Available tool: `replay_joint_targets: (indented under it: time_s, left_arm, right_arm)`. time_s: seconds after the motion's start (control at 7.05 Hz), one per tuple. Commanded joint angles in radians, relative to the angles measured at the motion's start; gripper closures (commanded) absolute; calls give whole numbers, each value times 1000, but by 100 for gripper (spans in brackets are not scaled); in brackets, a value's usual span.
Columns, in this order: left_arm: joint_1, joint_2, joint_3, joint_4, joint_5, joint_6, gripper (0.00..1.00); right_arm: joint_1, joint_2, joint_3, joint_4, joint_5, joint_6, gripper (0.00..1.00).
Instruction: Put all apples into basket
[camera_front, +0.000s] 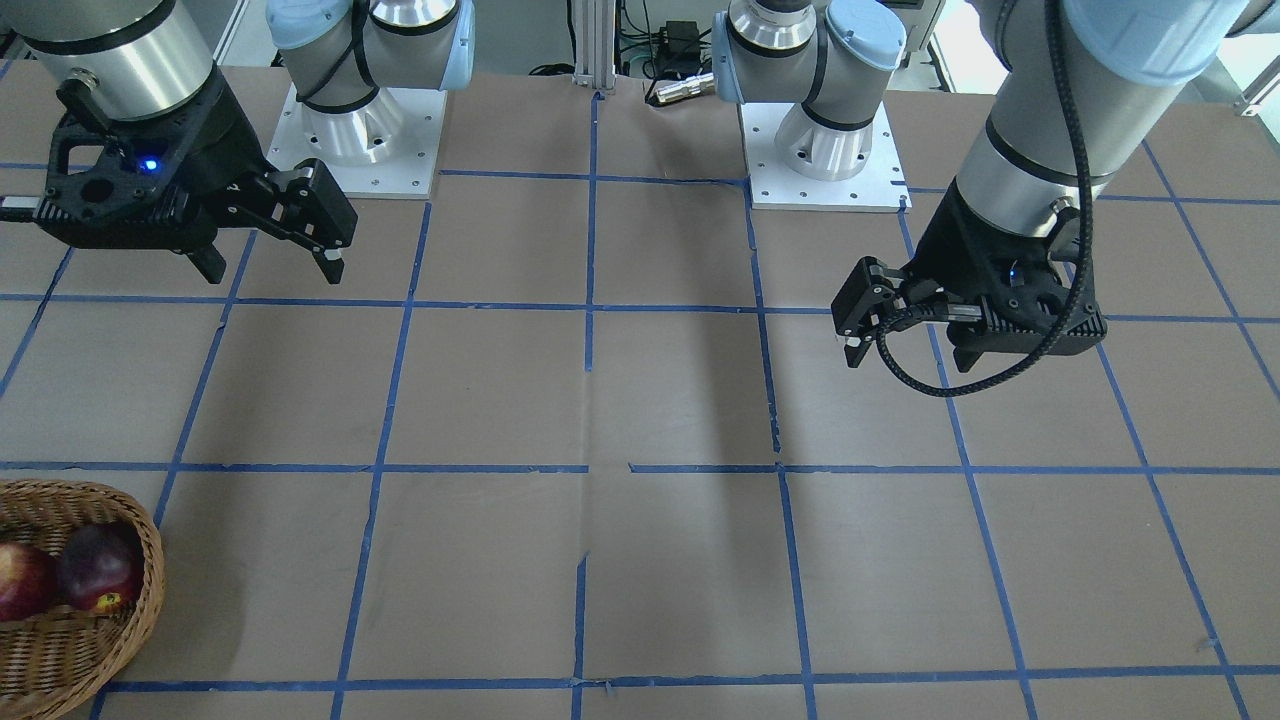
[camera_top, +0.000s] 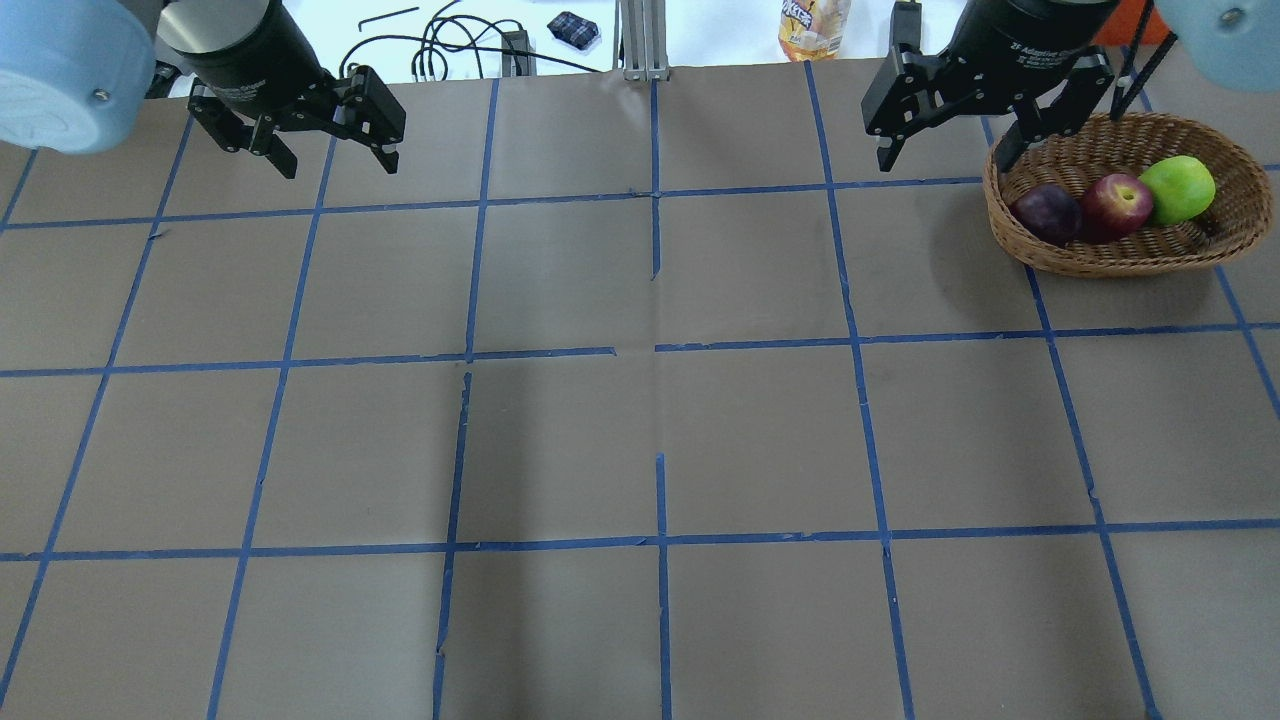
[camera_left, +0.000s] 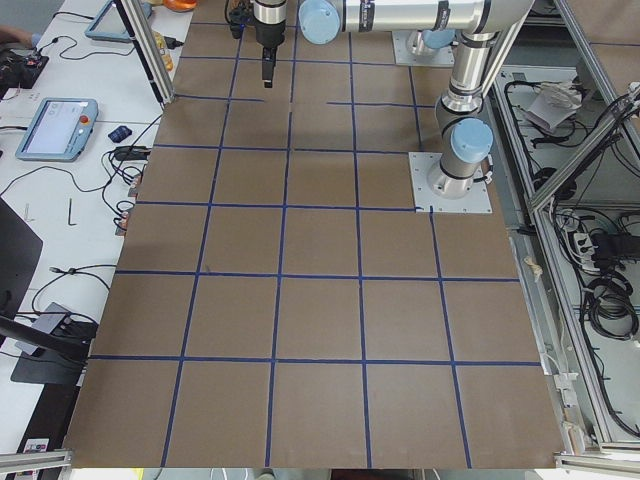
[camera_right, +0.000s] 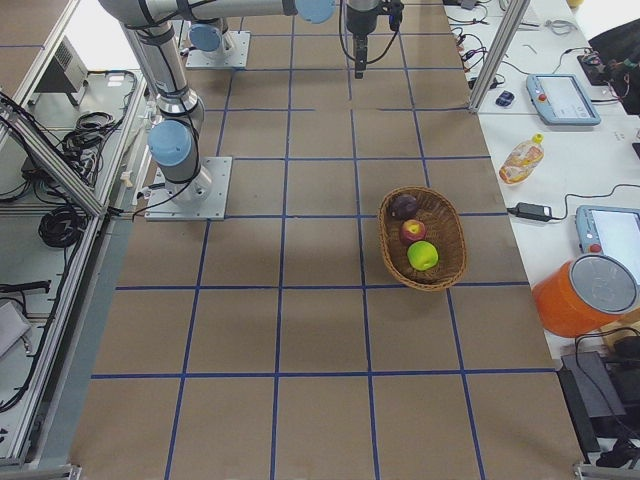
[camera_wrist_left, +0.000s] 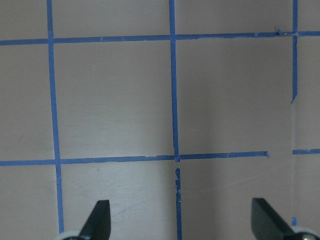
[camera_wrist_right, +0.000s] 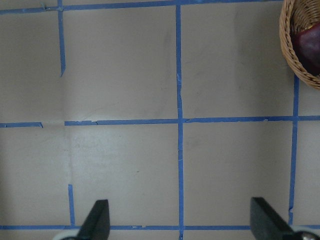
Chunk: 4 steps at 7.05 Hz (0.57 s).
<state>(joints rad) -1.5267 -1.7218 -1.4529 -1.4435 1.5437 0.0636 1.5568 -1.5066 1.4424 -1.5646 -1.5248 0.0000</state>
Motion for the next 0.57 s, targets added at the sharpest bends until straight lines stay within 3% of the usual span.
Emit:
replay_joint_targets:
  time_s: [0.0,0.43]
  left_arm:
    - [-4,-5,2,-21,2,-7,0]
    - [-3,-7,14,-84,15,-7,0]
  right_arm:
    - [0,2,3,-17,-6,-6,0]
    - [-4,6,3,-11,-6,-8,0]
